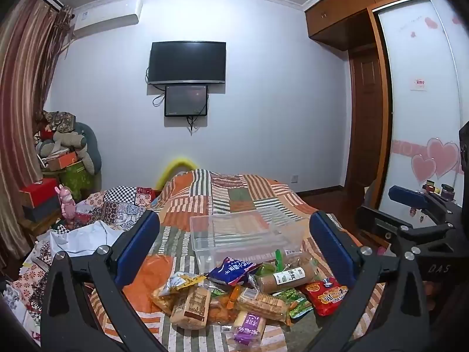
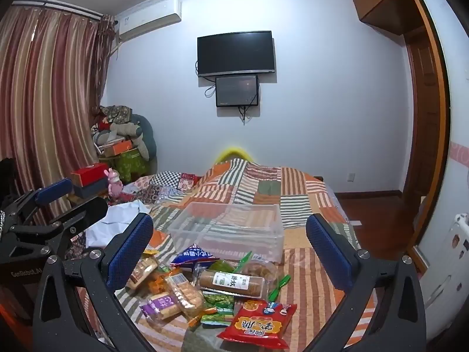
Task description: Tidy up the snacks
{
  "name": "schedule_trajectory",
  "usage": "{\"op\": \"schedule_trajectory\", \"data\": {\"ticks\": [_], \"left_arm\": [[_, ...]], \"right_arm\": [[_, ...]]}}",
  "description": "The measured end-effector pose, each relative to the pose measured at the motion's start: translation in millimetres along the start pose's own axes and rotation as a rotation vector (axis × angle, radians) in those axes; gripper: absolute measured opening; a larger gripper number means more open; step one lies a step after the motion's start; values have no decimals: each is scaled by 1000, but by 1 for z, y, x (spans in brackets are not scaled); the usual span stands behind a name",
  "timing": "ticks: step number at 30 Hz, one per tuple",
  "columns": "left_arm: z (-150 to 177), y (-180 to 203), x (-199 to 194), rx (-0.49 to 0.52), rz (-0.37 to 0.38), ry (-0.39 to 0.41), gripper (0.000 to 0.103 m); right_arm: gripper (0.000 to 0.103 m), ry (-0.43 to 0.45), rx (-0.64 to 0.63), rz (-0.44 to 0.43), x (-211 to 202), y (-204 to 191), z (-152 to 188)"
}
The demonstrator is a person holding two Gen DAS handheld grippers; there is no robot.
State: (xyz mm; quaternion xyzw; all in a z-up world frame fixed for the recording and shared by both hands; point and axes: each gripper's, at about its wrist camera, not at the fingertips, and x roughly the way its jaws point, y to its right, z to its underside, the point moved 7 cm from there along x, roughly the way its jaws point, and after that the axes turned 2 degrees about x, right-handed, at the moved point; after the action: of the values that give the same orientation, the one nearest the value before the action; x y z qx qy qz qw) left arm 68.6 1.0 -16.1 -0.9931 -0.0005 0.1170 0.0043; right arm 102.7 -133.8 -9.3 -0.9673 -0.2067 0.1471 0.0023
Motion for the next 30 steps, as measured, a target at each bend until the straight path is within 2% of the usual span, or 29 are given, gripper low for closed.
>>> {"op": "schedule_trajectory", "data": {"ticks": [5,6,8,13,30], "left_arm": [[-3,-2,8,-24,3,-19,103],[-5,-2,3,-23,-3,6,103],[-10,0,5,-20,-7,-3,103],[-1,-3,1,-31,-8,26,103],[1,-10,5,-52,-18,12,103]], "right_arm": [[103,-4,0,3,-1,1,1],[103,-4,2,2,-1,2,1],[103,-5,5,3,-1,2,1],[103,-2,2,-1,-3,-2,1],[103,34,25,-11,-5,3,-2]]}}
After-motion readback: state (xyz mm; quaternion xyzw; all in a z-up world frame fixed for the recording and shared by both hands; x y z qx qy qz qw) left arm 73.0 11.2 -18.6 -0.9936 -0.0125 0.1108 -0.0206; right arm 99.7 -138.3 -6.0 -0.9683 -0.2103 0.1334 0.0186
